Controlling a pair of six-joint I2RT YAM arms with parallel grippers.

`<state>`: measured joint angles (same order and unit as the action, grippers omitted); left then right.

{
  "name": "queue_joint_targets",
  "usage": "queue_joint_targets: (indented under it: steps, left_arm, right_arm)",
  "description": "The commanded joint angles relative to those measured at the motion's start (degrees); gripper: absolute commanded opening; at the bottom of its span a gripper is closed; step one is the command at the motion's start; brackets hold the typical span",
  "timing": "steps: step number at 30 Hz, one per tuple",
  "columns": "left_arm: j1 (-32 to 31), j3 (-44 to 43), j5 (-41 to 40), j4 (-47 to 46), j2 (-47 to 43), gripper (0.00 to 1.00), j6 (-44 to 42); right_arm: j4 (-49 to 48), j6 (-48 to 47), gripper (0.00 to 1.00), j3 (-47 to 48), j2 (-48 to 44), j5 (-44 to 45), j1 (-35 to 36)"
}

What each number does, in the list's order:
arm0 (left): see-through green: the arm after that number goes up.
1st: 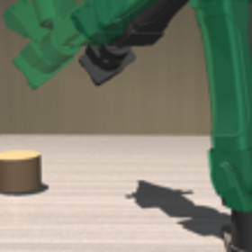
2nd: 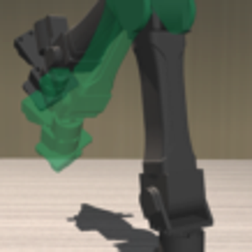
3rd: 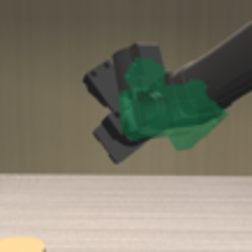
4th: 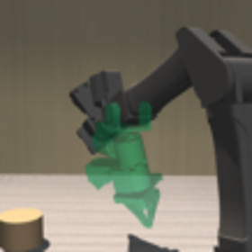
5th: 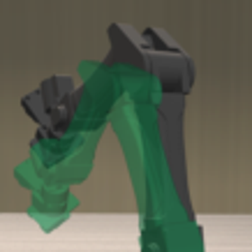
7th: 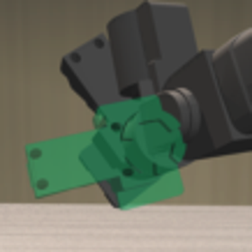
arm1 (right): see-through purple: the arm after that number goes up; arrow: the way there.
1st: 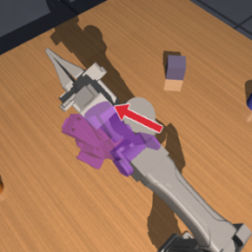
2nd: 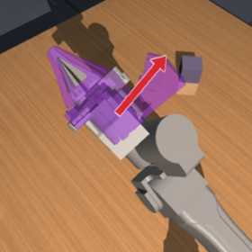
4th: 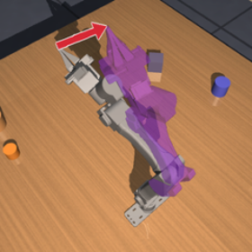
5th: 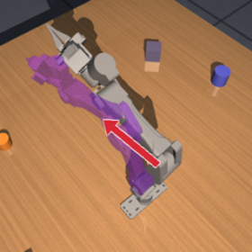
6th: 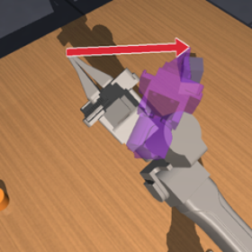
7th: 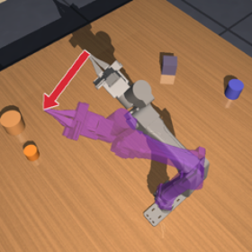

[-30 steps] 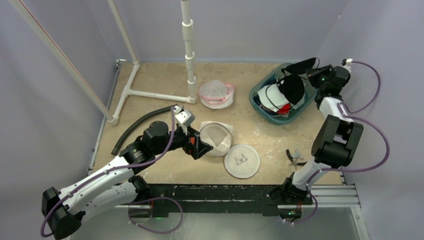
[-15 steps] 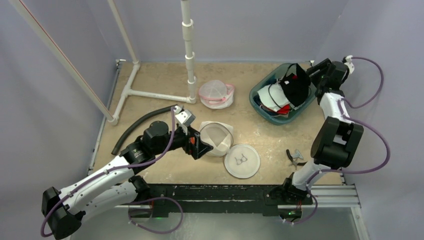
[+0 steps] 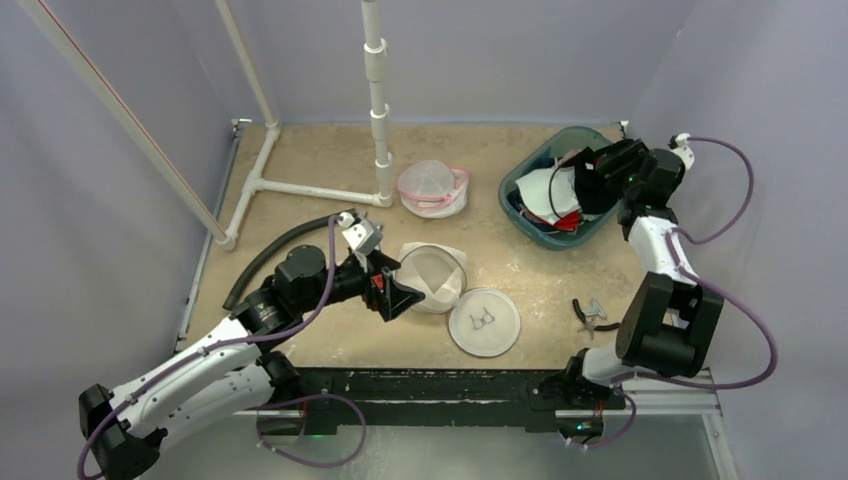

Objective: Unzip the laundry bag and remove the bra
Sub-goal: Adjust the bra in the bin.

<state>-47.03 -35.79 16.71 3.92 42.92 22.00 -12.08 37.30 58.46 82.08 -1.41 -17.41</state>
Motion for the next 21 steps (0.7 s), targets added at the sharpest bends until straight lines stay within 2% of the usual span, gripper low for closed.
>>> queue_joint_targets:
  steps: [1, 4, 11, 18, 21]
  left_arm:
    - [-0.3, -0.4, 1.3, -1.9, -1.5, 0.97, 1.1]
    - [-0.3, -0.3, -0.5, -0.9, -3.0, 0.96, 0.9]
    - [-0.3, -0.9, -13.0, 2.2, -4.2, 0.97, 4.0]
    - [-0.3, -1.6, -30.8, 8.4, -3.0, 0.99, 14.7]
    - [-0.3, -1.1, -32.1, 9.1, -2.6, 0.99, 17.9]
  right_arm:
    - [-3.6, -2.0, 0.65, 0.2, 3.5, -6.1, 0.0]
    - [-6.6, -2.7, 0.59, -1.1, 2.7, -9.4, 4.0]
    - [-10.9, -5.2, 0.63, -6.4, -11.2, -4.4, 19.5]
    - [-8.9, -6.9, 0.64, -12.8, -26.1, -8.7, 31.9]
    - [-8.3, -7.6, 0.64, -19.3, -30.7, -6.5, 40.7]
